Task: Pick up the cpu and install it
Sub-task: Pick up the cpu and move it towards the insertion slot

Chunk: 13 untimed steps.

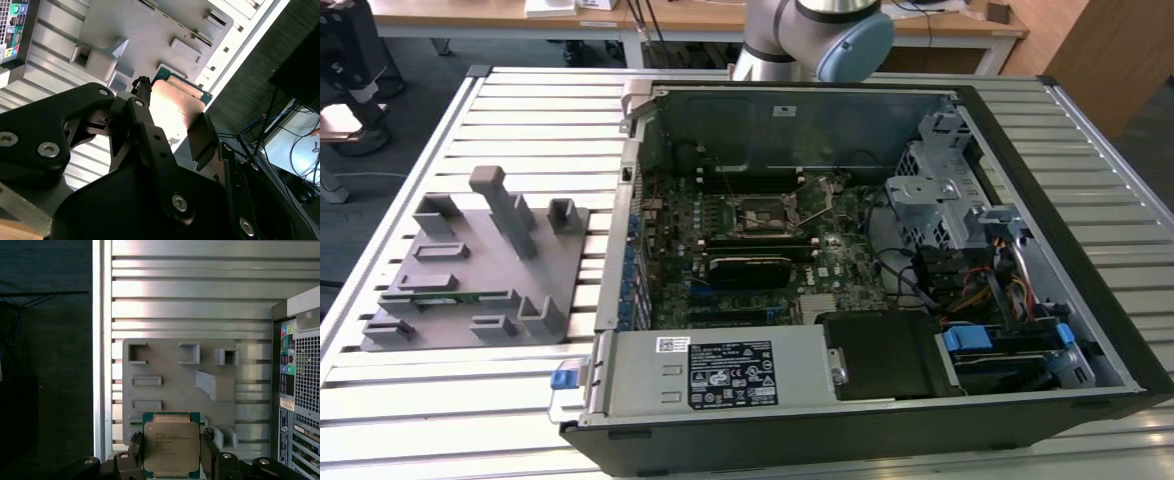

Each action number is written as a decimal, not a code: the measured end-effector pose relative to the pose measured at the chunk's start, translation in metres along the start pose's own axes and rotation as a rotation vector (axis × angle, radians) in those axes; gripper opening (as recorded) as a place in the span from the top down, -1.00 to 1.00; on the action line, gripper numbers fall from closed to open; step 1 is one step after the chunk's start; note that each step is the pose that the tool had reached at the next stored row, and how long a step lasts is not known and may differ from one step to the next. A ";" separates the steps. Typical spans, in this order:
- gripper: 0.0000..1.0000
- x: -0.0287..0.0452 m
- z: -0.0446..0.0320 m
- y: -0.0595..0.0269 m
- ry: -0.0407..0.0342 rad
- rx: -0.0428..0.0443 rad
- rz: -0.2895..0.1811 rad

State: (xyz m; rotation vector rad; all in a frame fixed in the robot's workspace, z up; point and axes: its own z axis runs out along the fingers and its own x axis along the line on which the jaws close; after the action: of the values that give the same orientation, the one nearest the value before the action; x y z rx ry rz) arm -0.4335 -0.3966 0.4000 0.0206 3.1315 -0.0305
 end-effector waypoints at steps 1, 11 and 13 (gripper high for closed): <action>-0.08 -0.0007 0.0000 0.0000 -0.0001 0.0000 0.000; -0.08 -0.0131 0.0002 0.0001 0.0000 0.0000 0.000; -0.08 -0.0168 0.0002 0.0002 -0.0001 0.0000 0.000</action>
State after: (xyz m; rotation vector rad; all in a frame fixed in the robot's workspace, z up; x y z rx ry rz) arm -0.4167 -0.3967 0.3999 0.0206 3.1314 -0.0305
